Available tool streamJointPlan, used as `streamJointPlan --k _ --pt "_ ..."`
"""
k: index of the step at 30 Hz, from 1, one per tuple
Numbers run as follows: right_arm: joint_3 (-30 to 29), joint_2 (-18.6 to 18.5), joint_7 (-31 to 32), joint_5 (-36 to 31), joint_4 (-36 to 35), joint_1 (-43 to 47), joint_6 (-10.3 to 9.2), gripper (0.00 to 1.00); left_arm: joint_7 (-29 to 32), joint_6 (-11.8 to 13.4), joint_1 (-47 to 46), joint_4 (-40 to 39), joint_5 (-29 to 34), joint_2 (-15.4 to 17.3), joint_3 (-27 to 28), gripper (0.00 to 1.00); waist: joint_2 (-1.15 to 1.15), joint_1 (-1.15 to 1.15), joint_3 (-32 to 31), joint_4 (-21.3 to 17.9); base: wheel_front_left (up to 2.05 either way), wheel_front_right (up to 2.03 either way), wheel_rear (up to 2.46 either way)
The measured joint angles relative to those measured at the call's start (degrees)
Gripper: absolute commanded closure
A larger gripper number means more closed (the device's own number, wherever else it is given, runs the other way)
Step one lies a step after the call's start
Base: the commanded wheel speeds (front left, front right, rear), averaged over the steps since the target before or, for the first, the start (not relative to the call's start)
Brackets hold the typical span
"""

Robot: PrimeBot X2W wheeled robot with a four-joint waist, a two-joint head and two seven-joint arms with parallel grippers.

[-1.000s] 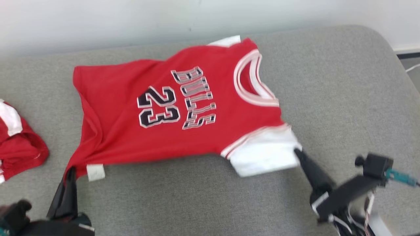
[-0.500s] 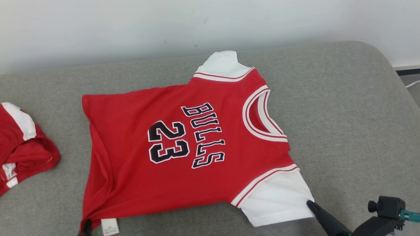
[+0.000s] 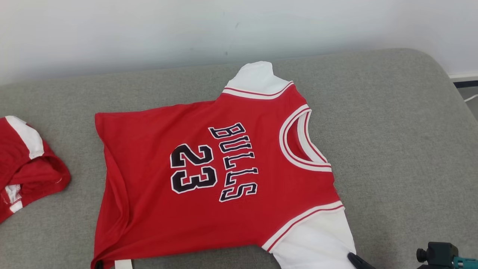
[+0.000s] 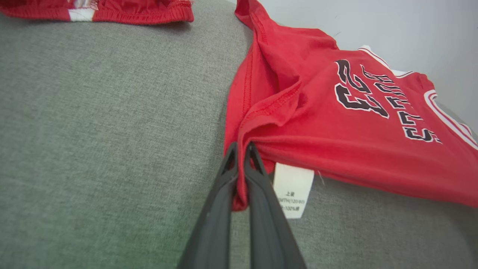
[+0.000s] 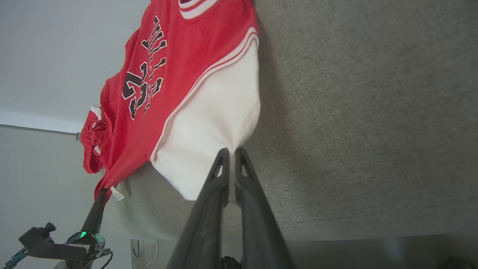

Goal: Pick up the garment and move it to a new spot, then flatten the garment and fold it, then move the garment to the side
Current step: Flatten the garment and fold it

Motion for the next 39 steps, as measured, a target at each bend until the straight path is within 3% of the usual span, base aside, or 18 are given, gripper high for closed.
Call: streamJointPlan --k 12,21,29,39 --pt "-1.72 3.78 0.21 1.87 -4.0 -1.9 0.0 1.0 0.0 -0.98 -0.56 -1.72 3.85 0.24 1.51 1.0 0.0 0.0 1.35 -0.81 0.0 0.0 0.0" --pt "-2.92 4.65 -3.47 1.33 -2.78 -8.51 0.0 1.0 2.15 -0.04 -2.25 -7.27 7.6 4.33 0.71 1.0 0.0 0.0 1.22 -0.63 0.0 0.0 0.0" --pt "-2.94 5.53 -4.71 -3.44 5.81 -18.36 0.0 1.0 5.21 -1.65 -7.67 -7.33 8.62 7.82 0.1 1.0 0.0 0.01 2.26 -0.76 0.0 0.0 0.0" --pt "-1.98 6.09 -7.02 -6.8 19.97 -32.0 0.0 1.0 6.98 -5.16 -16.34 1.04 9.84 9.14 -2.87 1.0 0.0 0.01 3.99 -1.43 0.0 0.0 0.0"
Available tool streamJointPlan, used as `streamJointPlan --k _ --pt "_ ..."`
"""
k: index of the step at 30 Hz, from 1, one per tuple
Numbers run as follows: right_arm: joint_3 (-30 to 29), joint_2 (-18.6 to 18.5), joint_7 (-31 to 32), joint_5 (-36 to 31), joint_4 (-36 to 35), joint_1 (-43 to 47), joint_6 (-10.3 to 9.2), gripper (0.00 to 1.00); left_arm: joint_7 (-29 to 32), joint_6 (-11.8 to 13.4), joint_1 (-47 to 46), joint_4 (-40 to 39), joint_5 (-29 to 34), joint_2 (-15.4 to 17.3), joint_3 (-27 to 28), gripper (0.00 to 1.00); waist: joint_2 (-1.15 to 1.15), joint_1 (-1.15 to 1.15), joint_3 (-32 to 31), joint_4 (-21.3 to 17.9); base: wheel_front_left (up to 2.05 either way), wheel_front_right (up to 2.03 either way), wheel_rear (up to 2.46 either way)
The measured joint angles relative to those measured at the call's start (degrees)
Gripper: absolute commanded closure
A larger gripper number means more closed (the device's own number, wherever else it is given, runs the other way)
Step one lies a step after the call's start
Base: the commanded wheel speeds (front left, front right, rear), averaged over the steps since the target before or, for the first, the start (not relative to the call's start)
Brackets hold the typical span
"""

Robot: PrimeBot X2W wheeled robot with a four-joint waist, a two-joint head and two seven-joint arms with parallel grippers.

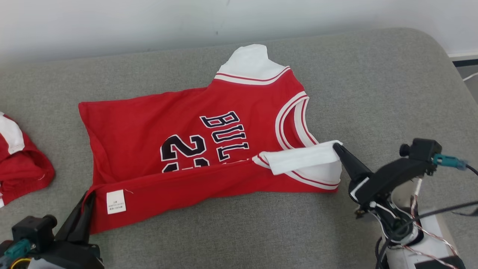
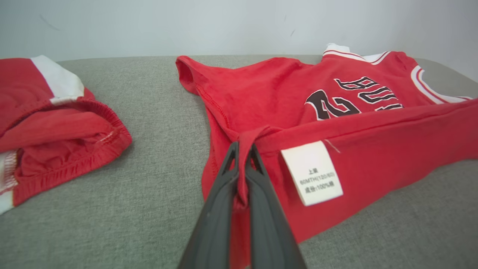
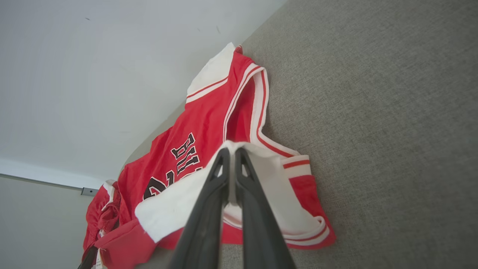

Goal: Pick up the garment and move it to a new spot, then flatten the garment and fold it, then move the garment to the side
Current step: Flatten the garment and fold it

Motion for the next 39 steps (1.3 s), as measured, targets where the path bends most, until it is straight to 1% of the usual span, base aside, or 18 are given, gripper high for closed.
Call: streamJointPlan --k 5,6,7,8,9,13,16,21,25,30,34,39 --pt "0.82 0.21 -3.23 -2.0 5.98 -4.63 0.0 1.0 -0.07 -1.05 -3.72 4.5 0.71 -0.02 -0.87 1.0 0.0 0.0 0.69 -0.18 0.0 0.0 0.0" --pt "1.19 0.19 -4.07 -2.49 6.79 -5.32 0.0 0.81 -0.27 -1.24 -4.35 5.22 0.93 -0.02 -1.07 0.94 0.0 0.0 0.79 -0.16 0.0 0.0 0.0" --pt "1.57 0.21 -4.89 -2.5 7.61 -5.94 0.0 0.53 -0.44 -1.24 -4.95 5.95 1.34 0.0 -1.26 0.73 0.0 0.0 0.86 -0.11 0.0 0.0 0.0" --pt "1.96 0.23 -5.63 -2.5 8.34 -6.41 0.0 0.07 -0.78 -1.25 -5.43 6.61 1.62 -0.01 -1.42 0.51 0.0 0.0 0.9 -0.04 0.0 0.0 0.0" --pt "2.45 0.13 -6.39 -2.57 8.9 -6.71 0.0 0.0 -1.29 -1.26 -5.77 7.08 1.62 -0.18 -1.51 0.0 0.0 0.0 0.92 0.07 0.0 0.0 0.0" --pt "3.88 -1.19 -11.4 -3.83 9.64 -7.13 0.0 0.0 -2.88 -0.9 -6.23 8.25 1.77 -0.67 -1.56 0.0 0.0 0.0 0.69 0.47 0.0 0.0 0.0" --pt "4.81 -2.13 -14.32 -3.81 9.32 -6.75 0.0 0.0 -4.49 0.11 -5.71 7.89 1.74 -1.41 -0.77 0.0 0.0 -0.01 0.11 0.64 0.0 0.0 0.0" --pt "5.68 -4.36 -16.9 -3.2 7.57 -3.51 0.0 0.0 -5.9 1.59 -1.6 5.39 1.51 -2.12 0.41 0.0 0.0 -0.01 -1.2 0.83 0.0 0.0 0.0" --pt "6.37 -6.94 -17.38 -4.61 5.14 0.01 0.0 0.0 -6.47 3.01 2.02 2.41 1.16 -3.07 1.47 0.0 0.0 -0.01 -2.02 1.27 0.0 0.0 0.0" --pt "6.64 -7.68 -16.68 -6.2 2.22 4.37 0.0 0.0 -6.69 4.64 6.02 -0.97 0.71 -4.23 2.48 0.0 0.0 -0.01 -1.94 1.66 0.0 0.0 0.0" --pt "6.65 -7.95 -15.28 -7.55 0.29 6.89 0.0 0.0 -6.71 4.13 7.3 -0.96 0.1 -4.67 3.21 0.0 0.0 -0.01 -1.37 1.75 0.0 0.0 0.0" --pt "6.7 -8.23 -14.74 -10.59 0.37 7.51 0.0 0.0 -6.88 4.36 8.01 -0.47 0.11 -5.47 3.25 0.0 0.0 -0.01 -1.08 1.71 0.0 0.0 0.0"
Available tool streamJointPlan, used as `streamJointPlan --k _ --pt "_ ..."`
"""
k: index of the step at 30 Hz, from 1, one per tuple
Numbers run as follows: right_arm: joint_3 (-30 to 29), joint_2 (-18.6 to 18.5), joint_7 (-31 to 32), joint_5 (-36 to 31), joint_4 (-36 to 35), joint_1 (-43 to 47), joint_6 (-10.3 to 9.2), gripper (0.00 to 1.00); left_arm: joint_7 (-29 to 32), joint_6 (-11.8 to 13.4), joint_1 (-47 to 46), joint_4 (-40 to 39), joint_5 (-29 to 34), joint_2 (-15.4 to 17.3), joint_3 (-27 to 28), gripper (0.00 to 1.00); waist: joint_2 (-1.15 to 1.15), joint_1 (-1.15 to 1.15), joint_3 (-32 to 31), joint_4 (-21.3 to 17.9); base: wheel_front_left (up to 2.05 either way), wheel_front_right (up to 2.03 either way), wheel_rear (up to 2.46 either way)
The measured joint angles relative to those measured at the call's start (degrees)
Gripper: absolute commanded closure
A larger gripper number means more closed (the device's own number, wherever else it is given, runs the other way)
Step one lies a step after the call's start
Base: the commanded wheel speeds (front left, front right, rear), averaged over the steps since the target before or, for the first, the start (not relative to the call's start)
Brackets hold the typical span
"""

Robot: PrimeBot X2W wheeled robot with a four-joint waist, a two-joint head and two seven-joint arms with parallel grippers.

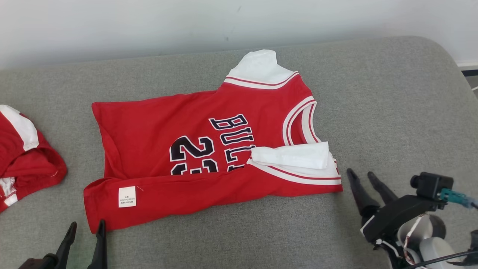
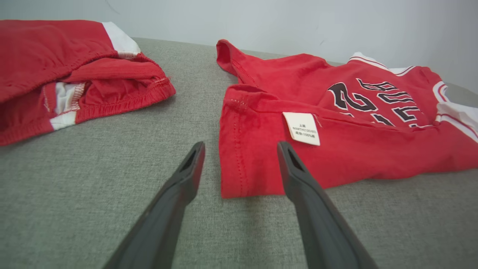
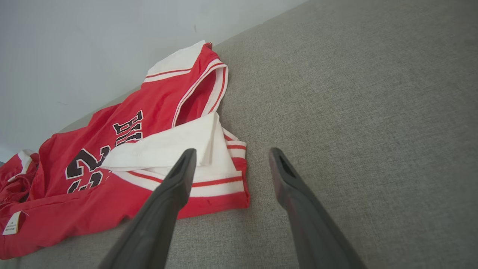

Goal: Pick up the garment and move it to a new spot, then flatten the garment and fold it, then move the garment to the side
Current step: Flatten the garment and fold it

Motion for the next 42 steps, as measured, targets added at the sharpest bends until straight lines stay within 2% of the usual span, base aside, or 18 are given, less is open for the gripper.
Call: streamJointPlan --k 14,23,24,25,26,27,28,36,42 --pt "2.88 2.48 -3.1 -3.55 8.95 -3.99 0.0 0.0 -0.04 -1.8 -2.93 5.76 0.16 -1.29 -0.15 0.0 0.0 0.0 1.89 0.47 0.0 0.0 0.0" --pt "4.82 3.59 -4.36 -6.11 14.23 -7.03 0.0 0.0 -0.09 -4.89 -6.83 10.34 0.43 -3.26 -0.07 0.0 0.0 0.0 3.15 0.86 0.0 0.0 0.0" --pt "4.95 3.65 -4.36 -6.36 14.72 -7.37 0.0 0.13 -0.09 -5.34 -7.14 10.9 0.45 -3.53 0.01 0.0 0.0 0.0 3.2 0.86 0.0 0.0 0.0" --pt "5.04 3.72 -4.45 -6.42 15.08 -7.6 0.0 0.4 -0.1 -5.69 -7.34 11.51 0.44 -3.64 0.2 0.08 0.0 0.01 3.26 0.84 0.0 0.0 0.0" --pt "5.09 3.83 -4.64 -6.44 15.48 -7.75 0.0 0.61 -0.1 -6.17 -7.54 12.22 0.34 -3.72 0.34 0.58 0.0 0.01 3.32 0.8 0.0 0.0 0.0" --pt "5.12 3.93 -4.72 -6.64 15.89 -7.92 0.0 0.95 -0.16 -6.33 -7.81 12.88 0.2 -3.92 0.54 0.84 0.0 0.0 3.36 0.78 0.0 0.0 0.0" --pt "5.12 4.07 -5.0 -6.76 16.33 -8.18 0.0 1.0 -0.24 -6.59 -8.19 13.36 0.19 -4.13 0.74 0.99 0.0 0.0 3.37 0.76 0.0 0.0 0.0" --pt "5.36 4.71 -6.06 -4.28 17.82 -8.44 0.0 1.0 -0.24 -8.33 -8.9 15.75 1.13 -5.5 2.0 1.0 0.0 0.01 2.38 0.69 0.0 0.0 0.0" --pt "4.64 3.15 -4.6 -0.99 13.28 -4.74 0.0 1.0 -0.24 -8.58 -5.94 13.15 2.45 -5.83 3.3 1.0 0.0 0.0 0.43 0.9 0.0 0.0 0.0"
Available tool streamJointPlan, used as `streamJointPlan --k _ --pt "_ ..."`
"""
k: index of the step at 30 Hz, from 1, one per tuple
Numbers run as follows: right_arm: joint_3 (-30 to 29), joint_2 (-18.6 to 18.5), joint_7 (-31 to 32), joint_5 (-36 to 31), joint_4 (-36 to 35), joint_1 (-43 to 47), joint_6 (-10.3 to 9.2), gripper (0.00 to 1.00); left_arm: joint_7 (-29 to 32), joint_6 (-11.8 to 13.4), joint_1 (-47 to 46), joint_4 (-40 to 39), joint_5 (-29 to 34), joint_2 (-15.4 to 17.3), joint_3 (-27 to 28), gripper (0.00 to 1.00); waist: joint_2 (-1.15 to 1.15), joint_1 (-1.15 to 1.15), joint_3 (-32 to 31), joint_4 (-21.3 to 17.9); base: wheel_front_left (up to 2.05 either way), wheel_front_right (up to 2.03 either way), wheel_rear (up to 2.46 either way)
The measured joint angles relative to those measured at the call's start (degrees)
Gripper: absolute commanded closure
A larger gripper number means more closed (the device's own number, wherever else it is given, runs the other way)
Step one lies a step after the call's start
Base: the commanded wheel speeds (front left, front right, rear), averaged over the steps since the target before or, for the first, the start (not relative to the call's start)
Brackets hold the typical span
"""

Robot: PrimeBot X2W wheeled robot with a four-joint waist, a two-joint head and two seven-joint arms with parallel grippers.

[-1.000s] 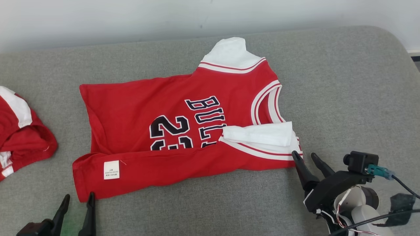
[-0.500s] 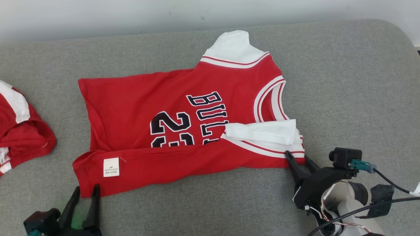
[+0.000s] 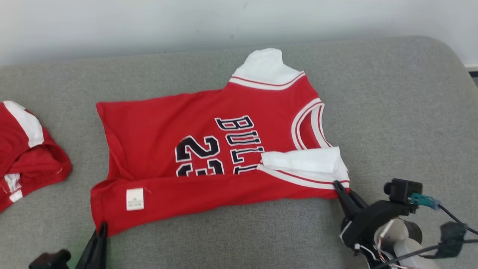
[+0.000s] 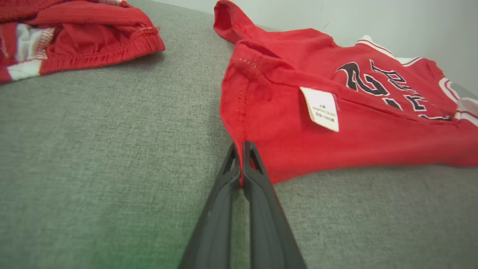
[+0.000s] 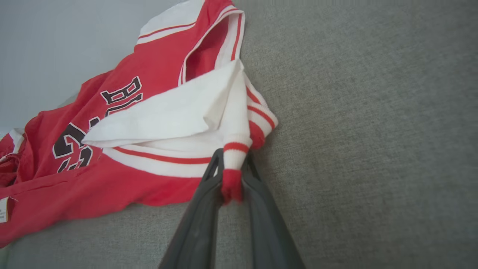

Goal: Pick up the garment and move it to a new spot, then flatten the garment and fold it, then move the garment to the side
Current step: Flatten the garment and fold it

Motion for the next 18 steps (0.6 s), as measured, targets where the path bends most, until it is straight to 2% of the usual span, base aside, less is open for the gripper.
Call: streamJointPlan --k 7,11,12,13,18 --pt "-2.31 -1.72 4.87 1.53 -9.72 8.08 0.0 1.0 0.07 0.89 6.32 -4.98 0.66 -0.18 0.01 1.0 0.0 0.0 -2.71 0.12 0.0 0.0 0.0" --pt "-4.55 -2.42 9.35 1.25 -15.56 13.13 0.01 1.0 1.29 2.59 9.37 -8.98 0.71 -0.43 0.15 1.0 0.0 -0.01 -3.98 0.19 0.0 0.0 0.0" --pt "-6.19 -2.31 14.72 0.58 -20.87 18.24 0.01 1.0 2.3 3.66 12.14 -11.48 0.54 -0.48 0.25 1.0 -0.01 -0.01 -4.39 0.21 0.0 0.0 0.0" --pt "-6.77 -1.75 17.36 0.63 -23.16 20.58 0.01 1.0 2.61 4.31 13.3 -12.19 0.25 -0.54 0.42 1.0 -0.01 0.0 -4.36 0.17 0.0 0.0 0.0" --pt "-8.6 -0.32 21.59 0.58 -27.49 24.81 0.01 1.0 3.36 5.41 15.7 -14.14 0.01 -0.63 0.63 1.0 -0.01 -0.01 -4.38 0.15 0.0 0.0 0.0"
